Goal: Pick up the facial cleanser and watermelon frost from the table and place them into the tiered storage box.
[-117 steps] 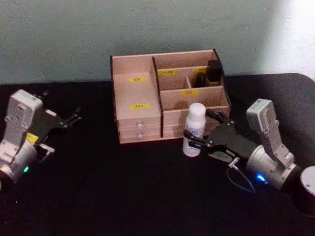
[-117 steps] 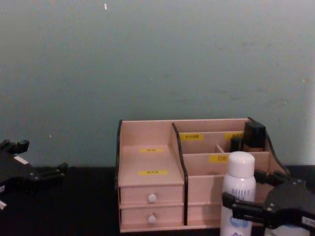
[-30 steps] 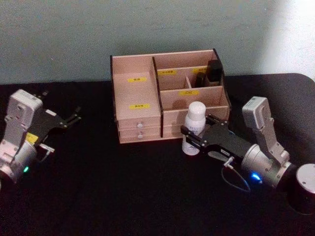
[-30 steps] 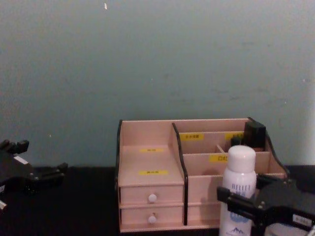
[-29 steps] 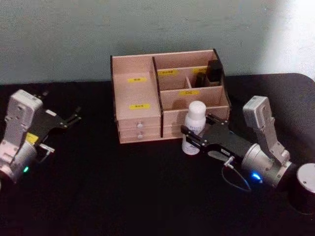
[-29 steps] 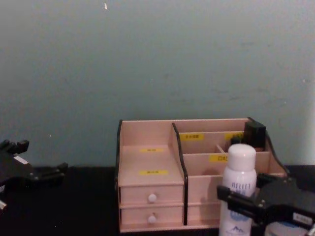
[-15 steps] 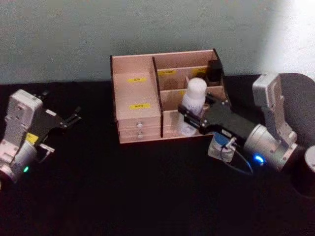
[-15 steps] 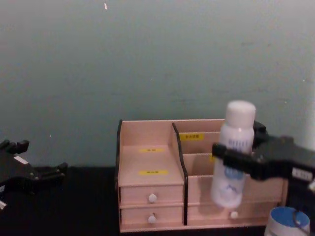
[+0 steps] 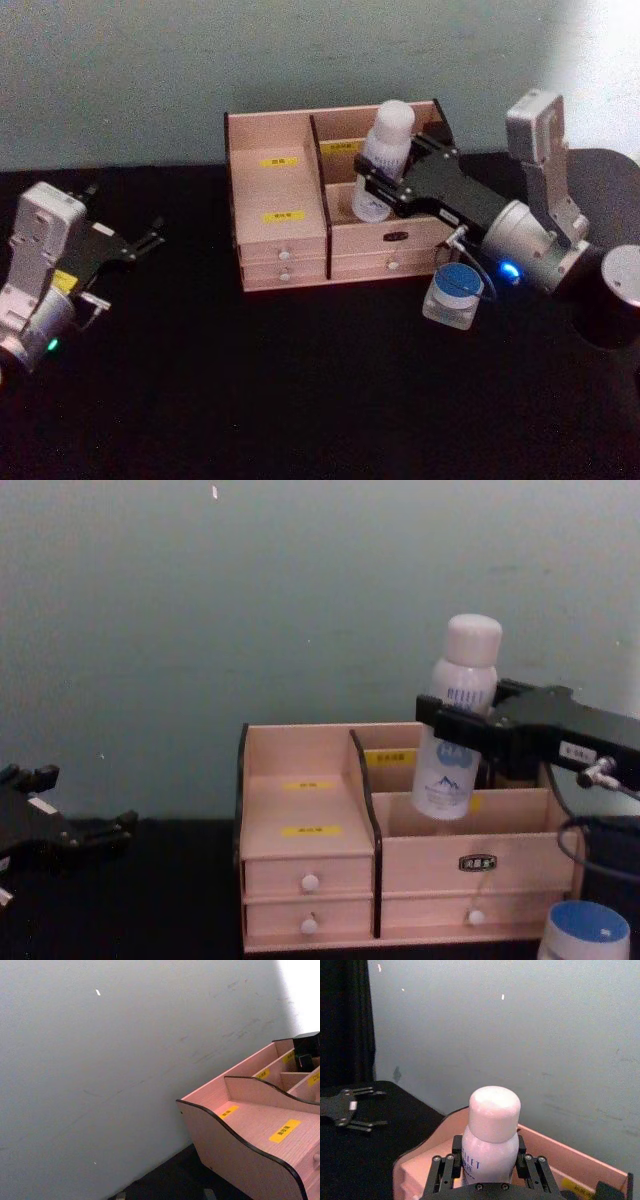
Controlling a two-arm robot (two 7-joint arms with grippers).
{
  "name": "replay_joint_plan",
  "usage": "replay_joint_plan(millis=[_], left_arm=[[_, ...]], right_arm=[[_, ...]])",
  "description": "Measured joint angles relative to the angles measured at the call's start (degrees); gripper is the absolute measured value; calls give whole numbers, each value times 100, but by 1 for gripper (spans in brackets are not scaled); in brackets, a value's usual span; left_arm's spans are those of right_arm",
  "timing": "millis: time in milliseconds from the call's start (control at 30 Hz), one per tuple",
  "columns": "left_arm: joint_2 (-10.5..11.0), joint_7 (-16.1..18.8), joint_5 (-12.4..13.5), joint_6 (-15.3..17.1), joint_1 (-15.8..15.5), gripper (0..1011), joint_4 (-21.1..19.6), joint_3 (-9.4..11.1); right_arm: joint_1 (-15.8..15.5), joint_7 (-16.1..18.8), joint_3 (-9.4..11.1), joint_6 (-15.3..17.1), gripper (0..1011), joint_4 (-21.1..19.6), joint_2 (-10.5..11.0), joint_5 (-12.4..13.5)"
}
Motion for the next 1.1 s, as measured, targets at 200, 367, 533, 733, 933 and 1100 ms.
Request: replay_joint_plan(millis=[200,367,533,733,933,1100], left_arm=[[0,0,0,0,0,1001,0,0],[0,0,0,0,0,1001,0,0],[0,0,0,0,0,1001,0,0],[0,0,0,0,0,1002,0,0],[0,0,0,0,0,1001,0,0],[0,0,0,0,0,1001,0,0]], right_arm=[[370,-31,-46,-117,593,436,-156,-97],[647,-61,-61,-213,593,816,-289,-176],[853,-79,-74,-293,593,1152,-409,-237],[1138,-83,-87,-408,593,1649,-577,-329],[1346,-60,-89,-502,593,2007,-710,-392],[1486,-40,-84,-570,593,2244,-806,-440]])
